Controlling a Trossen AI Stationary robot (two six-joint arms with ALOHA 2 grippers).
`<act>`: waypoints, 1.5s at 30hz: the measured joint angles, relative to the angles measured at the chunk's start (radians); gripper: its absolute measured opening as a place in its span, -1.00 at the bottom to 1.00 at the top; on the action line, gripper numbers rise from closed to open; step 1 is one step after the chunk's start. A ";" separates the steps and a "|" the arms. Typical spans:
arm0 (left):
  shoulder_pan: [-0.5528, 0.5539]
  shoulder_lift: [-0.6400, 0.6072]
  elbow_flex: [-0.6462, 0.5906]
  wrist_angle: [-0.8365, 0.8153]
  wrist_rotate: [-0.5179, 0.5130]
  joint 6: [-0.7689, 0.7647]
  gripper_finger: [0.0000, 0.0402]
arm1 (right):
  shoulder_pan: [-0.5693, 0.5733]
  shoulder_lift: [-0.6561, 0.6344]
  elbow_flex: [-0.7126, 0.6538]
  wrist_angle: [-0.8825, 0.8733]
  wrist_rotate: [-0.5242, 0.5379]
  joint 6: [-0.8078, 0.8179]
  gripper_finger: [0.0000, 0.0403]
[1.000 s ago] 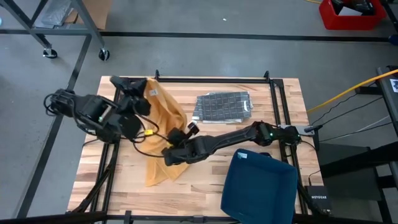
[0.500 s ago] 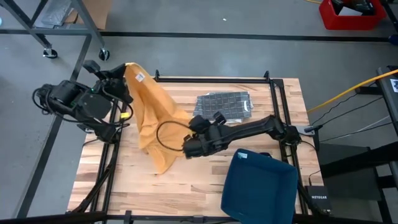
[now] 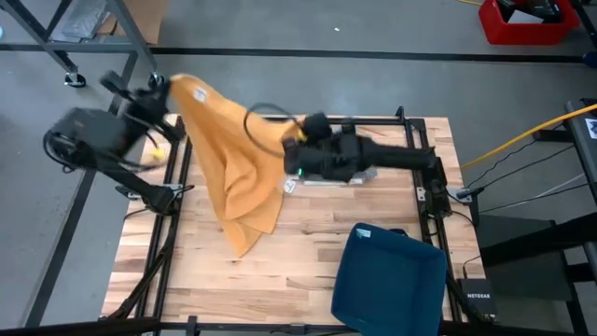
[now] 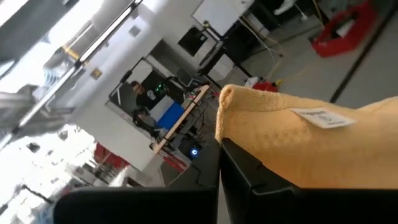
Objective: Fold towel
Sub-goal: Fold the yellow kitchen towel
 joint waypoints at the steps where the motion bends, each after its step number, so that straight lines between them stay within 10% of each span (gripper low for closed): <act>1: 0.005 -0.003 0.015 0.032 0.000 0.024 -1.00 | -0.016 -0.010 0.000 0.050 0.000 -0.058 -1.00; 16: 0.077 -0.035 0.140 0.460 0.177 0.536 -1.00 | -0.269 -0.116 0.000 0.836 -0.388 -0.882 -1.00; 45: 0.195 -0.035 0.167 0.944 0.527 0.853 -1.00 | -0.626 -0.136 0.029 1.113 -0.899 -0.816 -1.00</act>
